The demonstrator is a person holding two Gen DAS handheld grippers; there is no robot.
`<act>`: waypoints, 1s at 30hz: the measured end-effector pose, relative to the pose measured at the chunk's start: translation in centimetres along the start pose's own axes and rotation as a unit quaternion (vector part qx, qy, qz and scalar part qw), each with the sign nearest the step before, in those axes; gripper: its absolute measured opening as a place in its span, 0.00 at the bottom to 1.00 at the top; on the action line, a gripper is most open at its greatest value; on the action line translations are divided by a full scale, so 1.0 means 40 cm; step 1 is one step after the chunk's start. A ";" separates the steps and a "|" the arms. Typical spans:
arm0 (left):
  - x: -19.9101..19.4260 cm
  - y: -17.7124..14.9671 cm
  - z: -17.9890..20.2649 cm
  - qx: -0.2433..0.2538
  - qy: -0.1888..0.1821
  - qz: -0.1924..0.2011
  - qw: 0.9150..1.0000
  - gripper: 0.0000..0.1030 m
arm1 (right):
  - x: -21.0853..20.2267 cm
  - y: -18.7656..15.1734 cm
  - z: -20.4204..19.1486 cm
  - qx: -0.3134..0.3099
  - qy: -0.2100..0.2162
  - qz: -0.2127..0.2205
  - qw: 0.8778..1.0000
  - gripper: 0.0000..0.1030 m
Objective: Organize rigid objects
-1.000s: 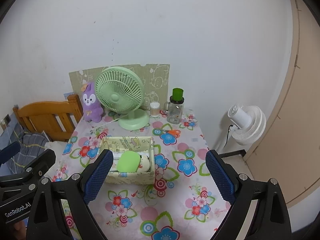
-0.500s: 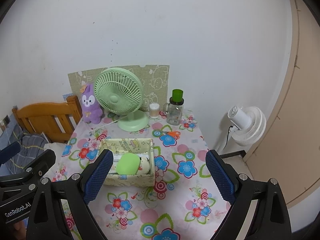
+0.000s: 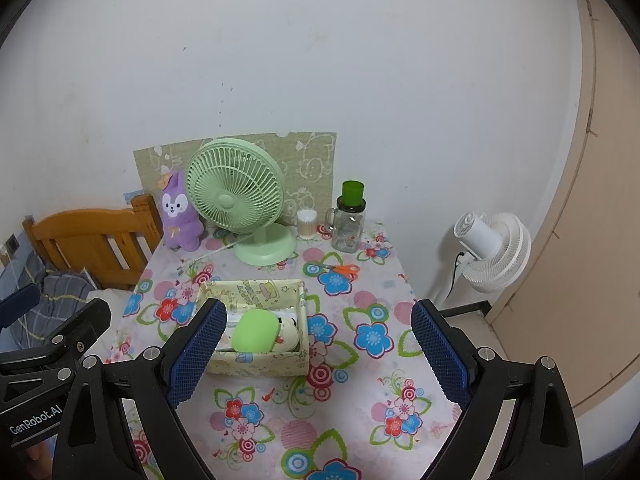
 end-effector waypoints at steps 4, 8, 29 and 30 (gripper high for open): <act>-0.003 0.001 -0.001 0.003 0.000 0.001 1.000 1.00 | -0.003 -0.001 -0.003 0.002 -0.001 0.002 1.000 0.93; -0.011 0.000 -0.003 0.004 0.000 0.003 1.000 1.00 | -0.008 -0.003 -0.001 0.004 -0.002 0.003 1.000 0.93; -0.006 0.019 -0.037 0.018 -0.018 0.004 1.000 1.00 | -0.027 0.002 -0.033 0.020 -0.031 0.004 0.999 0.93; -0.004 0.025 -0.040 0.019 -0.020 0.006 1.000 1.00 | -0.027 0.007 -0.037 0.022 -0.035 0.005 0.999 0.93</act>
Point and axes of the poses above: each gripper's, at about its wrist camera, not at the fingertips, and x roughly the way its jaws point, z to its right, y to its top, the point moved 2 cm from there along x, roughly the way its jaws point, and after that the axes turned 1 degree about -y, right-handed, at the moved point
